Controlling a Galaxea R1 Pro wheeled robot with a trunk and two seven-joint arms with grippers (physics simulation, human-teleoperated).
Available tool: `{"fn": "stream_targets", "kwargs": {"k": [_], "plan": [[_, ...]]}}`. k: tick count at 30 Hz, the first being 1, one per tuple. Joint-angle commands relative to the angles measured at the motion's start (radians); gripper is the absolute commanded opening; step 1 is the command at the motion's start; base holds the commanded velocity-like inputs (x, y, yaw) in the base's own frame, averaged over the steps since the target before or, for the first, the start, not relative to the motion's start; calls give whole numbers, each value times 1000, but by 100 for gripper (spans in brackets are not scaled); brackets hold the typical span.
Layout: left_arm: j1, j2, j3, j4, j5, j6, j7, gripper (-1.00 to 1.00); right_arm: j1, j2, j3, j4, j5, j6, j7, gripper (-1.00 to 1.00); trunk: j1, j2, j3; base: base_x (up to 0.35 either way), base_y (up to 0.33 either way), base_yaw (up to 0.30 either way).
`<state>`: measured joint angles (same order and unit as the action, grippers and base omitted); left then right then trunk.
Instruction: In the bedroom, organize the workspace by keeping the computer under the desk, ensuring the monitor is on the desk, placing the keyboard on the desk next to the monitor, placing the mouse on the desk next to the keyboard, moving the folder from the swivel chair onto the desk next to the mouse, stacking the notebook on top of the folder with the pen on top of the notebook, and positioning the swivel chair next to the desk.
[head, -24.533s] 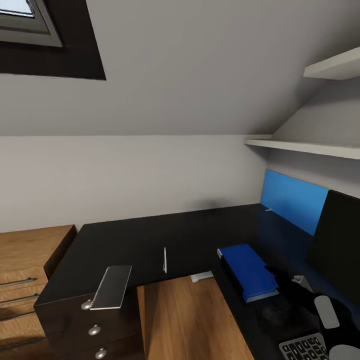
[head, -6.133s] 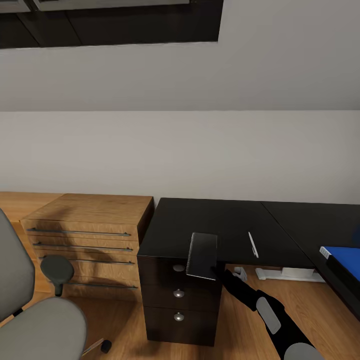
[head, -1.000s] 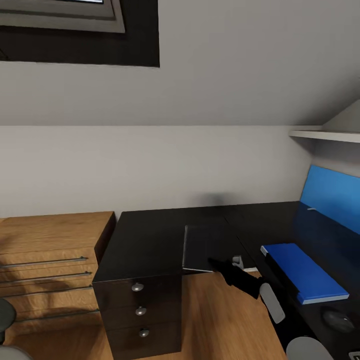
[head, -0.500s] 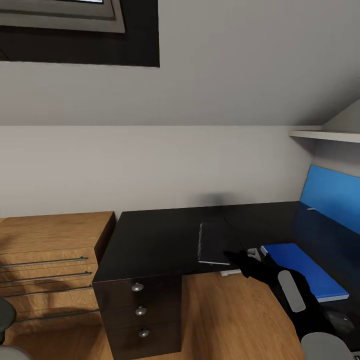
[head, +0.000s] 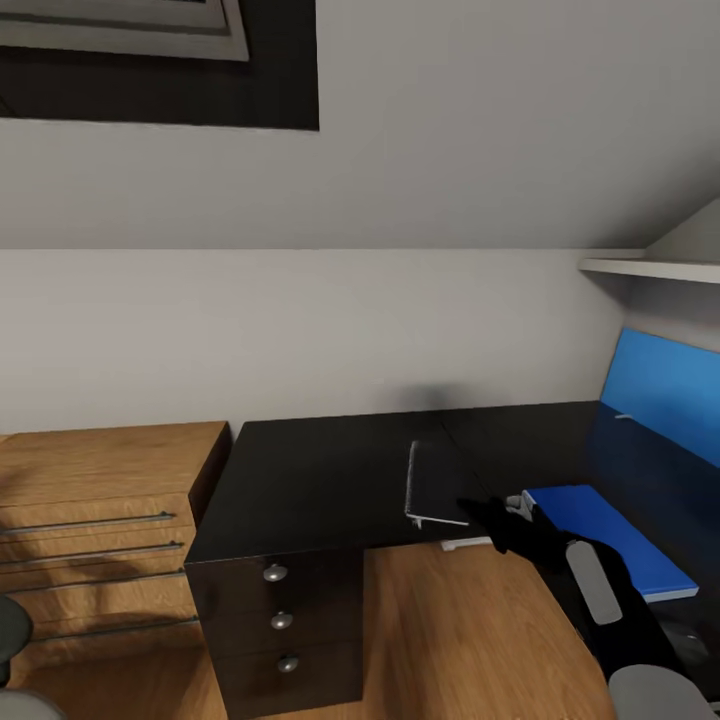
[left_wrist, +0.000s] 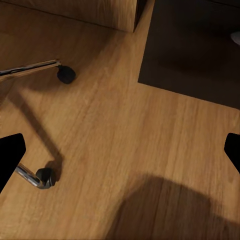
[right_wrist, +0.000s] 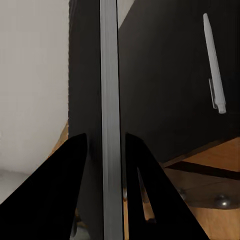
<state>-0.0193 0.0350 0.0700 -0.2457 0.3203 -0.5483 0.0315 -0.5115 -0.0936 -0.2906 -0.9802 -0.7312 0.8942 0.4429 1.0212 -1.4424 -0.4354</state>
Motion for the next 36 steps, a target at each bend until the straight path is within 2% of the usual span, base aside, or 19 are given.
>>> {"fn": "stream_targets", "kwargs": {"k": [1, 6, 10, 17, 24, 36], "plan": [[-1, 0, 4, 0, -6, -2, 3, 100, -1, 0, -10, 0, 3, 6, 7, -100, 0, -1, -3, 0, 0, 0], [-1, 0, 4, 0, -6, -2, 2, 100, -1, -2, -86, 1, 4, 10, 6, -100, 0, -1, -10, 0, 0, 0], [-1, 0, 4, 0, -6, -2, 2, 100, -1, -3, -114, 1, 5, 11, 5, -100, 0, -1, -17, 0, 0, 0], [-1, 0, 4, 0, -6, -4, 3, 100, -1, -6, -126, 2, 7, 12, 6, -100, 0, -1, -28, 0, 0, 0], [-1, 0, 4, 0, -6, -4, 3, 100, -1, -29, -127, 2, 2, 12, 6, -100, 0, -1, -40, 0, 0, -28], [0, 0, 4, 0, -5, -4, 3, 100, 0, -34, -128, 2, 2, 12, 7, -100, 0, -1, -56, 0, 0, -106]]}}
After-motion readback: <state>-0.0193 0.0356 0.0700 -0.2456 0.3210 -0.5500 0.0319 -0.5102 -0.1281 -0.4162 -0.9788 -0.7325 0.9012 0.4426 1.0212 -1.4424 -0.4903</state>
